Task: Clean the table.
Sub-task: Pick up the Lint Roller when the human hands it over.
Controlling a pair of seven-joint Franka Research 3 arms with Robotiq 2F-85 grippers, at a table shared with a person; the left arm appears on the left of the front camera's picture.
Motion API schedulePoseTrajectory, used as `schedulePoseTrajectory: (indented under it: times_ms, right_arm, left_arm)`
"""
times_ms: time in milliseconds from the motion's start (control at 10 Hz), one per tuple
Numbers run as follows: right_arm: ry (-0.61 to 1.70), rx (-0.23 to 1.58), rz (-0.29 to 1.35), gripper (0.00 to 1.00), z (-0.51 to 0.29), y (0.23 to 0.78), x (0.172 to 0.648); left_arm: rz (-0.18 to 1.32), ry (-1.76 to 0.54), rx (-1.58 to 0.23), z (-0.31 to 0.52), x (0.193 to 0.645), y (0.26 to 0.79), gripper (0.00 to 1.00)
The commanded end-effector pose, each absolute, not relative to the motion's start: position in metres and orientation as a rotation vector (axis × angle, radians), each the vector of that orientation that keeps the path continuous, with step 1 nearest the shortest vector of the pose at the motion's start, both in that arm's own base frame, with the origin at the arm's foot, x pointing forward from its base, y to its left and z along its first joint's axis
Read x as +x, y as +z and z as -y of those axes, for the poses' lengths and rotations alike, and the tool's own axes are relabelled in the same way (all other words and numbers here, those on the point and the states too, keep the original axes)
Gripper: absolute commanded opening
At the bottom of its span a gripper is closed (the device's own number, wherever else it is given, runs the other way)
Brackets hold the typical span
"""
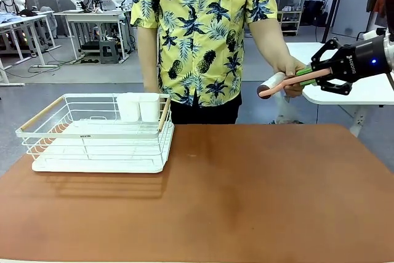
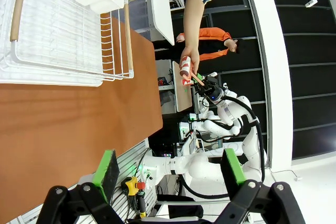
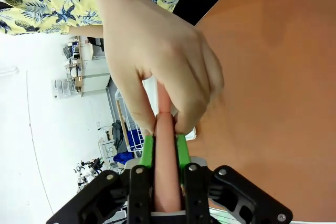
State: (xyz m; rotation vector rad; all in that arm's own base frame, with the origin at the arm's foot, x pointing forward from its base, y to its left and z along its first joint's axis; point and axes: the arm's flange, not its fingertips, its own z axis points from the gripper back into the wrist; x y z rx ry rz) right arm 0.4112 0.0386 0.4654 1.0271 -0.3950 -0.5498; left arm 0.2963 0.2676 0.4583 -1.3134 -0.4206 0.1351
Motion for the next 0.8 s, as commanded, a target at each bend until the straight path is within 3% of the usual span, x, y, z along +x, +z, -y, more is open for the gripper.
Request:
schedulePoseTrajectory:
  times_ms: [0,700]
  right_arm:
    - [-0.542,1.021,0.395,0.0,-0.0395,0.4639,0.4114]
    - [-0.55,1.027,0.395,0.01,-0.0385,0.4653,0.4112]
  left_arm:
    - [0.443,0.116,-1.332,-0.2702,0.2958,0.4599,1.0]
    - [0.443,0.116,-1.332,-0.2702,0.2958,0.4599,1.0]
